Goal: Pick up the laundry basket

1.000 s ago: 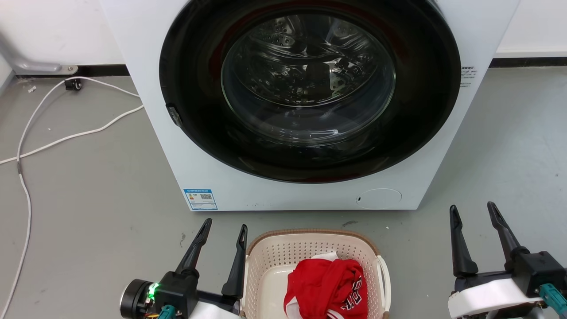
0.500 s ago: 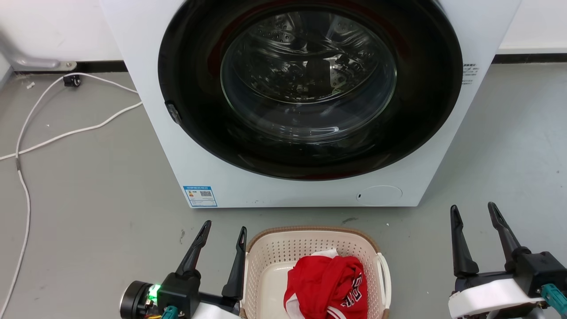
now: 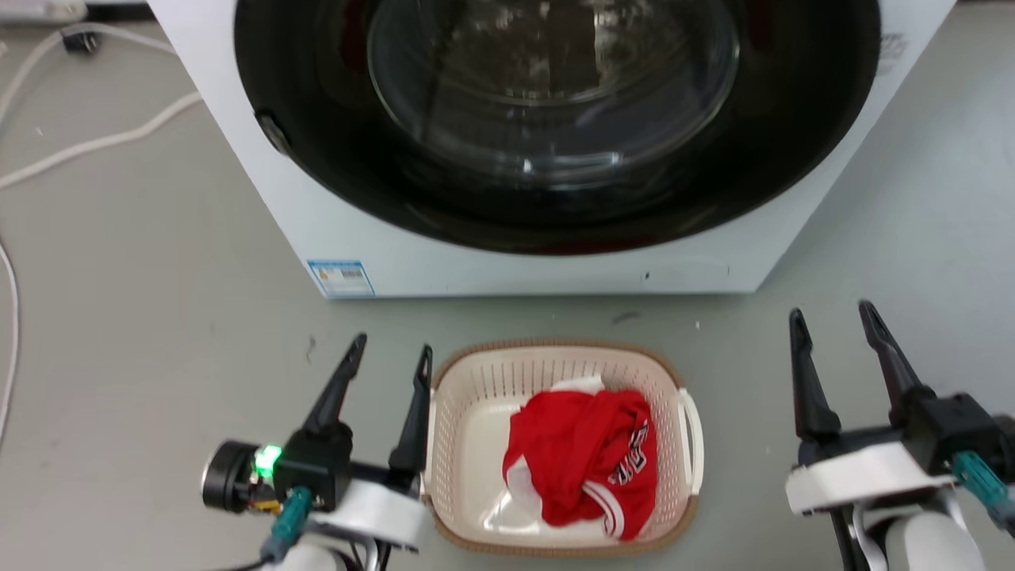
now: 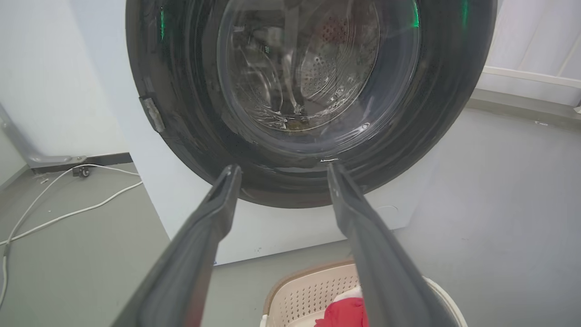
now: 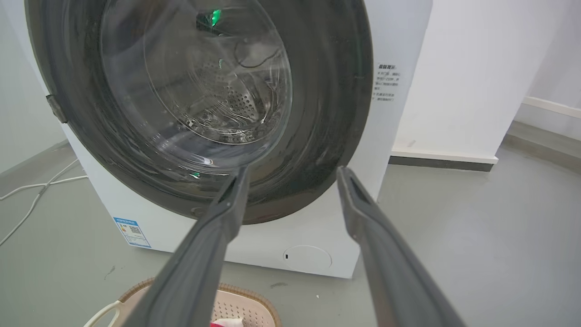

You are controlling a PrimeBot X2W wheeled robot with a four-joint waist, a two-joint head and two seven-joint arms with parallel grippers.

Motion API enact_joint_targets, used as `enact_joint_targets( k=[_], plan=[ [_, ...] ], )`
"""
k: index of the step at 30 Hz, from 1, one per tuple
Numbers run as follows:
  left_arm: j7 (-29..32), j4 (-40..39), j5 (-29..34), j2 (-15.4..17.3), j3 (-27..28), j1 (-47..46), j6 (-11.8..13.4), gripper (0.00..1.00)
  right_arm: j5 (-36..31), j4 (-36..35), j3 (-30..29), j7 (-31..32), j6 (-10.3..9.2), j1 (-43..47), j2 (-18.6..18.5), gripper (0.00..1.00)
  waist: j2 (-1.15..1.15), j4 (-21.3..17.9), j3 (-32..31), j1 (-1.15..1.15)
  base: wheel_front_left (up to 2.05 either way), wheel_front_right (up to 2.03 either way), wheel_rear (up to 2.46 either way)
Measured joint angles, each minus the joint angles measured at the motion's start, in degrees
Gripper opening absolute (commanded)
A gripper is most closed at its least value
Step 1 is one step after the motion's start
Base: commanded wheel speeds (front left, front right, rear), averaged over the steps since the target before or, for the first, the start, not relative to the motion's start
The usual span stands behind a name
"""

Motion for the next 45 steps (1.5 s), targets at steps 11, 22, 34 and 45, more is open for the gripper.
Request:
enact_joint_targets(
  k=[11, 22, 34, 45],
  plan=[
    [0.0, 10.6, 0.0, 1.9, 2.4, -13.7, -2.2, 1.0, -2.6, 8.2, 2.2, 0.0, 0.0, -12.2, 0.0, 1.0, 0.0, -1.1, 15.3, 0.01, 0.0, 0.0, 0.0],
    [0.0, 31.4, -0.6, 5.0, 1.5, -27.8, -3.6, 1.0, -3.2, 24.3, 2.7, 3.7, 0.0, -23.8, 0.0, 1.0, 0.0, -2.5, 26.7, 0.01, 0.0, 0.0, 0.0],
    [0.6, 52.9, -5.3, 6.1, -8.7, -40.5, -4.0, 1.0, 3.7, 44.4, 6.5, 11.2, 0.01, -35.2, 0.0, 1.0, 0.0, -2.2, 33.6, 0.01, 0.0, 0.0, 0.0],
    [4.4, 60.2, -14.5, 6.1, -18.6, -46.4, -4.0, 1.0, 8.0, 56.4, 9.0, 14.7, 0.01, -42.9, 0.0, 1.0, 0.0, -1.7, 36.7, 0.0, 0.0, 0.0, 0.0]
  ],
)
